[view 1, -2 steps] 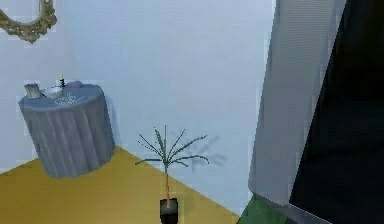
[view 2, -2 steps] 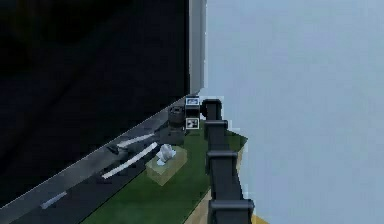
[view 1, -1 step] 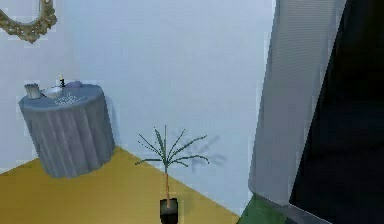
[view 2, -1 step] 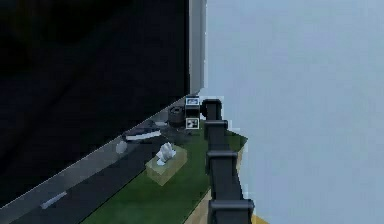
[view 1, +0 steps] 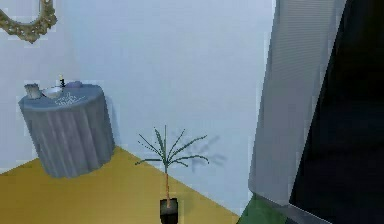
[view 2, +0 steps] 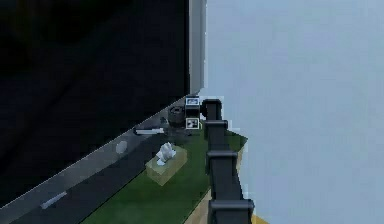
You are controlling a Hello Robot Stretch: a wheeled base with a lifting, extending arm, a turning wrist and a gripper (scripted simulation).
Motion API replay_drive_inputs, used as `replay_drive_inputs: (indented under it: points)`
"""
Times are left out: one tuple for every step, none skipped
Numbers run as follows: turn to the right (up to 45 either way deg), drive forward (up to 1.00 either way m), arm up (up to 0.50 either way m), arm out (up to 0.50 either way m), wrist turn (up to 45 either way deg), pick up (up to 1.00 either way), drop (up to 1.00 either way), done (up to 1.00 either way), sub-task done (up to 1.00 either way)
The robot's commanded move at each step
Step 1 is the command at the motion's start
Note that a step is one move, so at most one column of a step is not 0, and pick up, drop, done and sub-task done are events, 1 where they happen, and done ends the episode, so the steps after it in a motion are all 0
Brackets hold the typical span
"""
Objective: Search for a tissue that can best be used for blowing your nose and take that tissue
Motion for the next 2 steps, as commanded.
replay_drive_inputs:
  points:
    - [0.0,0.00,-0.30,0.00,0.0,0.00,0.00,0.00,0.00]
    - [0.0,0.00,0.00,0.00,0.0,1.00,0.00,0.00,0.00]
